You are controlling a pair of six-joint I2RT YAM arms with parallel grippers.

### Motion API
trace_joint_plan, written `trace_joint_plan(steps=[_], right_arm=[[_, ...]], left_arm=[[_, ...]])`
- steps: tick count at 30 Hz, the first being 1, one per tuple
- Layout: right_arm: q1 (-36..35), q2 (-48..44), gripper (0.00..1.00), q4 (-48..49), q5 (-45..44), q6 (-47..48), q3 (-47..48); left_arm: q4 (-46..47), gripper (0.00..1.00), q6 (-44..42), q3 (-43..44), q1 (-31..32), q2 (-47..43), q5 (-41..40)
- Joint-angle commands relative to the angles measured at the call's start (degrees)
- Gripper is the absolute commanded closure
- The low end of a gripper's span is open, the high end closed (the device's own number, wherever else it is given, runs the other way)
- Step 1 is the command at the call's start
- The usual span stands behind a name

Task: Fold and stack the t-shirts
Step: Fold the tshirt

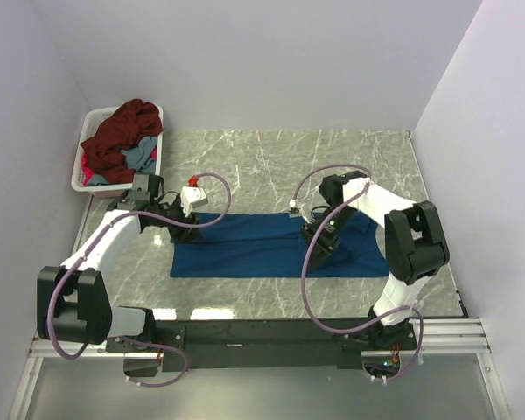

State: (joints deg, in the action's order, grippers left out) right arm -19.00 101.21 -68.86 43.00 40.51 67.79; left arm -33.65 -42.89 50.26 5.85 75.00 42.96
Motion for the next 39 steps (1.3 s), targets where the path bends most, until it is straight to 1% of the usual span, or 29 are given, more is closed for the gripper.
trace_joint_plan(steps=[1, 3, 4, 5, 6, 7, 8, 9, 10, 11, 12, 14, 15, 16, 17, 18, 20, 21, 24, 27, 31, 35, 37, 39], right_arm=[[-0.1, -4.5, 0.48, -8.4, 4.5, 7.6, 1.6], [3.3, -5.4, 0.48, -8.3, 5.3, 6.4, 2.3], [5.4, -5.5, 0.5, -8.0, 5.3, 5.8, 2.8], [9.3, -5.3, 0.52, -7.2, 5.0, 5.1, 3.2], [11.9, -5.2, 0.53, -6.6, 4.5, 3.7, 4.0], [14.1, -5.2, 0.53, -5.5, 2.5, 2.3, 4.2], [17.9, -5.3, 0.53, -2.6, 0.9, 0.7, 4.0], [18.8, -5.5, 0.52, -1.4, -0.5, -1.2, 3.8], [21.1, -5.6, 0.5, -0.2, -1.7, -2.3, 3.6], [22.3, -5.8, 0.48, 2.6, -4.3, -3.7, 2.8], [23.8, -5.4, 0.47, 3.2, -4.8, -4.7, 2.5], [24.7, -4.5, 0.44, 4.4, -4.9, -5.7, 2.3], [25.0, -3.6, 0.43, 4.8, -4.6, -6.6, 2.1], [25.0, -3.0, 0.4, 5.1, -4.3, -6.8, 1.9], [25.0, -2.6, 0.39, 5.8, -4.1, -7.2, 1.4], [25.0, -1.4, 0.39, 6.1, -3.6, -7.6, 1.2], [25.2, -0.4, 0.38, 5.9, -2.9, -7.6, 1.0], [25.5, 0.3, 0.39, 5.8, -2.1, -7.3, 0.9], [26.3, 1.7, 0.4, 5.1, -1.2, -6.6, 0.5], [26.5, 3.1, 0.44, 5.1, -0.4, -6.3, -0.1], [26.7, 4.0, 0.45, 5.8, 0.1, -6.2, -0.8], [26.7, 5.1, 0.46, 5.0, 0.9, -5.2, -0.9], [26.8, 5.5, 0.47, 4.8, 0.9, -4.7, -0.9], [27.0, 5.6, 0.5, 4.5, 0.5, -4.3, -0.8]], left_arm=[[-3.1, 0.41, -4.6, 0.9, 0.1, 0.9, 3.0], [-2.2, 0.41, -4.9, 1.2, 1.2, 0.9, 2.9], [-1.4, 0.41, -4.7, 1.2, 1.7, 0.4, 3.2], [-0.5, 0.41, -4.7, 1.0, 2.7, 0.0, 3.2], [0.8, 0.41, -4.4, 0.8, 4.9, -0.5, 3.1], [4.2, 0.41, -3.1, 0.5, 6.5, -1.3, 2.9], [6.6, 0.41, -1.9, -0.3, 8.0, -1.7, 2.7], [8.5, 0.41, -1.1, -0.7, 11.6, -2.0, 2.4], [10.3, 0.41, 0.7, -1.0, 13.7, -2.0, 2.0], [15.1, 0.41, 1.8, -1.3, 15.8, -1.7, 1.4], [17.4, 0.41, 3.2, -1.2, 20.0, -1.2, 0.4], [24.2, 0.41, 7.5, -0.8, 24.1, 1.7, -0.9], [26.9, 0.41, 9.2, -0.5, 28.0, 2.9, -2.4], [28.9, 0.41, 11.8, -0.3, 29.9, 5.4, -3.1], [33.0, 0.41, 12.8, 0.3, 31.8, 6.6, -3.9], [35.2, 0.41, 13.7, 0.5, 35.9, 7.9, -4.8], [38.0, 0.41, 14.5, 1.5, 39.5, 11.6, -6.7], [40.0, 0.41, 14.3, 1.9, 42.7, 12.7, -7.3], [42.6, 0.41, 13.8, 3.3, 47.0, 17.3, -8.5], [43.9, 0.42, 11.5, 4.5, 49.6, 20.7, -9.6], [46.5, 0.44, 8.6, 6.1, 51.5, 24.5, -11.9], [45.6, 0.5, 8.3, 9.9, 52.1, 29.0, -12.2], [44.7, 0.52, 6.6, 11.4, 52.2, 30.9, -12.3], [44.0, 0.54, 5.1, 11.9, 52.4, 32.1, -12.2]])
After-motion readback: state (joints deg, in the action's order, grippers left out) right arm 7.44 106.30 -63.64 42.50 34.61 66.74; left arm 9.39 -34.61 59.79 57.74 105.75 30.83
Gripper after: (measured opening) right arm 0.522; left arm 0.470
